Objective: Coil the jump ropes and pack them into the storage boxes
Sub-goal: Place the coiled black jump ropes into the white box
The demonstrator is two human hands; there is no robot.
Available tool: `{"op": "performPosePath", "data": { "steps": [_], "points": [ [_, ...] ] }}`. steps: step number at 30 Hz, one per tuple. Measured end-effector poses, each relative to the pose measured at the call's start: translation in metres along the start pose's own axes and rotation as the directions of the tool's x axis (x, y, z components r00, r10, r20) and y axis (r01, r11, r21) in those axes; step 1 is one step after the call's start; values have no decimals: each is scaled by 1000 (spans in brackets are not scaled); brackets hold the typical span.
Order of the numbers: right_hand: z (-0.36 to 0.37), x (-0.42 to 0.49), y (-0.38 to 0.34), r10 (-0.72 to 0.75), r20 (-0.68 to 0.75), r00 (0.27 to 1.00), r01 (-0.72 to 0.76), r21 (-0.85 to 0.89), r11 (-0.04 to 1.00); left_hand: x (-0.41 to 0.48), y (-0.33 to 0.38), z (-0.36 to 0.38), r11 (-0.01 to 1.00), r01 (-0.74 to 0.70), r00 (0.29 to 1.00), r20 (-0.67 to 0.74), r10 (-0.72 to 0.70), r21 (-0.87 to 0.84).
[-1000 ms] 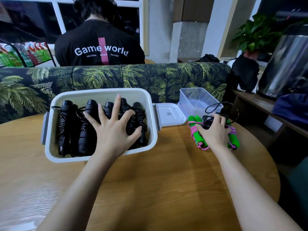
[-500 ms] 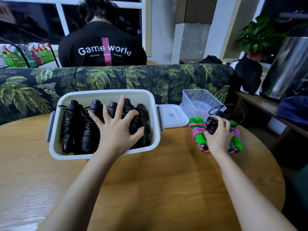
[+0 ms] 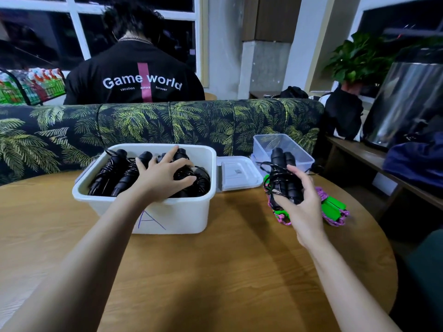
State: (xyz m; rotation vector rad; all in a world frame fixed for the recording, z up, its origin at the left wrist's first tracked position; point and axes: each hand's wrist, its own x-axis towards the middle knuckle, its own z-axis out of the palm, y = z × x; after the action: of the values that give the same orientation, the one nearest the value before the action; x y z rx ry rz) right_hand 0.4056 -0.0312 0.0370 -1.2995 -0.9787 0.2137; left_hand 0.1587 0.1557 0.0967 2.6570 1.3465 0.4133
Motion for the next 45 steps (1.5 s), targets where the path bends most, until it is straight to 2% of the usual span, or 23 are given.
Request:
{"op": "performPosePath", "data": {
  "steps": [5, 6, 8, 10, 11, 12, 13, 14, 15, 16, 17, 19, 20, 21, 23, 25, 29, 32, 34, 37, 41, 43, 45],
  "points": [
    [1, -27, -20, 53, 137, 989, -65, 83, 994, 0, 0, -3, 999, -22, 1000, 2, 22, -40],
    [1, -33, -25, 52, 172, 984, -68, 90, 994, -4, 1, -5, 999, -41, 998, -47, 40, -30],
    [0, -45, -33, 50, 234, 971, -81, 124, 989, -20, 8, -10, 989, -140, 956, -268, 123, -43],
    [-1, -56, -39, 44, 269, 962, -83, 136, 987, -48, 23, -13, 947, -241, 871, -477, 116, -211],
    [-1, -63, -41, 34, 280, 959, -74, 131, 989, -66, 33, -14, 896, -258, 874, -483, 56, -362],
    [-1, -71, -42, 21, 289, 957, -56, 113, 992, -84, 45, -13, 812, -206, 925, -380, -22, -547],
    [0, -79, -43, 1, 300, 954, -29, 89, 996, -102, 57, -9, 697, -99, 980, -193, -57, -710],
    [2, -88, -43, -24, 310, 950, 5, 62, 998, -117, 68, -2, 587, 49, 998, 17, -60, -808],
    [4, -98, -43, -47, 315, 948, 35, 44, 998, -130, 76, 7, 518, 190, 981, 186, -60, -834],
    [7, -108, -43, -65, 316, 947, 58, 33, 998, -142, 82, 16, 466, 288, 954, 290, -71, -836],
    [10, -117, -42, -84, 308, 948, 80, 25, 996, -151, 85, 26, 395, 347, 936, 340, -89, -851],
    [16, -136, -37, -110, 279, 954, 113, 5, 994, -166, 90, 39, 188, 420, 908, 411, -83, -888],
    [19, -144, -32, -117, 264, 957, 128, -25, 991, -172, 90, 47, 105, 436, 900, 435, -27, -894],
    [22, -153, -27, -127, 250, 960, 148, -67, 987, -177, 92, 53, 70, 436, 896, 440, 53, -897],
    [29, -170, -17, -116, 235, 965, 152, -141, 978, -188, 94, 68, 73, 413, 893, 419, 163, -908],
    [34, -182, -15, -58, 248, 967, 99, -155, 983, -197, 97, 82, 21, 378, 912, 377, 164, -925],
    [33, -190, -23, -17, 437, 899, 68, -102, 992, -204, 96, 98, -29, 212, 976, 213, -35, -977],
    [32, -180, -34, 91, 521, 849, -165, 98, 981, -202, 89, 96, -57, 164, 978, 170, -124, -985],
    [31, -171, -42, 160, 466, 870, -243, 124, 962, -200, 82, 91, -29, 170, 977, 172, -125, -985],
    [24, -156, -49, 126, 354, 927, -90, -115, 989, -199, 74, 85, 47, 207, 978, 205, -43, -977],
    [16, -136, -66, 86, 381, 921, 95, -432, 897, -195, 61, 78, 168, 240, 964, 255, 72, -956],
    [13, -123, -70, 116, 377, 919, 29, -359, 933, -193, 52, 74, 213, 257, 956, 281, 90, -943],
    [10, -110, -72, 222, 420, 880, -150, -197, 969, -192, 44, 71, 271, 244, 953, 281, 109, -931]
  ]
}}
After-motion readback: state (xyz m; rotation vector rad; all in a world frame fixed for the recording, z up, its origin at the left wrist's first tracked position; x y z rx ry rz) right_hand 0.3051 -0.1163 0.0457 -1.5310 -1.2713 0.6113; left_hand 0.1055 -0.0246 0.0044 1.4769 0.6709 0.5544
